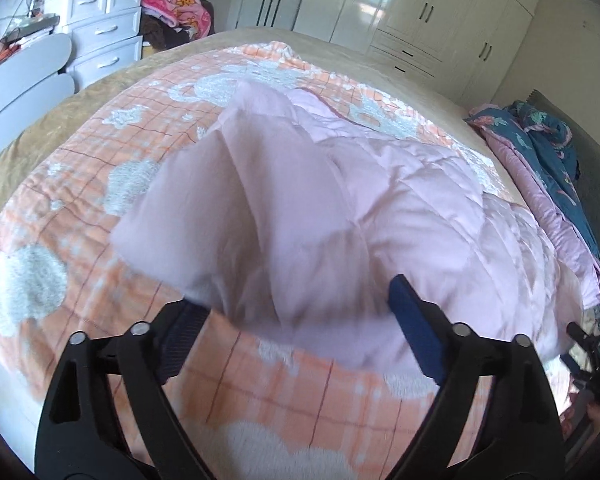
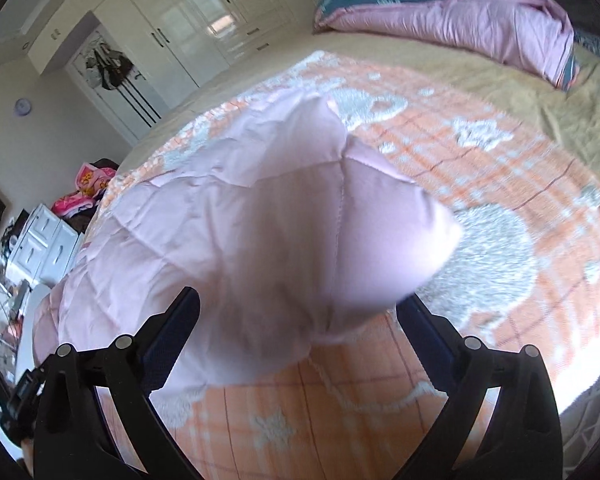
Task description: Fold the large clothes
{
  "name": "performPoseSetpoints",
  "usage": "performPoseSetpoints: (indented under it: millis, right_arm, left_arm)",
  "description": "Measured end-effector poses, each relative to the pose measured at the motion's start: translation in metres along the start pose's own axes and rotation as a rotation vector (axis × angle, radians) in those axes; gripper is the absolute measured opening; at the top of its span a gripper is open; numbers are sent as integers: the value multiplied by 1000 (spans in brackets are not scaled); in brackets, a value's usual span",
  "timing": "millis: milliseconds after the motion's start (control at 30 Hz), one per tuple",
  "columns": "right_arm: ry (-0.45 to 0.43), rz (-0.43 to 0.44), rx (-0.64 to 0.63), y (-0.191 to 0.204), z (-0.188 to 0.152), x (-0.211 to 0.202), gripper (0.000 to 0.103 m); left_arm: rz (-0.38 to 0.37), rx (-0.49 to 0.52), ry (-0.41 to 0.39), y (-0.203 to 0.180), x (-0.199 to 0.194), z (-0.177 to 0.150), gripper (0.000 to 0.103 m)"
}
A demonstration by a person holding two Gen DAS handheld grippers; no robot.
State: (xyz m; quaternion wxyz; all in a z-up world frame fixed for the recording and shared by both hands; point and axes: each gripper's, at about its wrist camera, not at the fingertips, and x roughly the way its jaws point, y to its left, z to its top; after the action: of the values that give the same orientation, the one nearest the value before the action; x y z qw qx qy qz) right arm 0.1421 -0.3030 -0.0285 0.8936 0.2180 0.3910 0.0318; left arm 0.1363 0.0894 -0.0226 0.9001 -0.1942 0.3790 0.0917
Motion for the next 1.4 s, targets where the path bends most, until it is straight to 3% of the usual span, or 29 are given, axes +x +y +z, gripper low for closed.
performPoseSetpoints:
  millis: [200, 700, 1033, 1400]
  right_arm:
    - [-84, 5, -120, 19, -7, -45, 99]
    - [-214, 84, -363, 76, -39, -131, 99]
    - [-232, 83, -475, 91, -75, -149, 99]
    - [-178, 38, -512, 83, -113, -118, 99]
  left_arm:
    - [-1, 43, -58, -4, -36, -7, 94]
    - [-70, 125, -158, -29, -110, -25, 94]
    - [-115, 190, -173, -44, -128, -51, 94]
    - [-116, 227, -138, -52, -113, -85, 94]
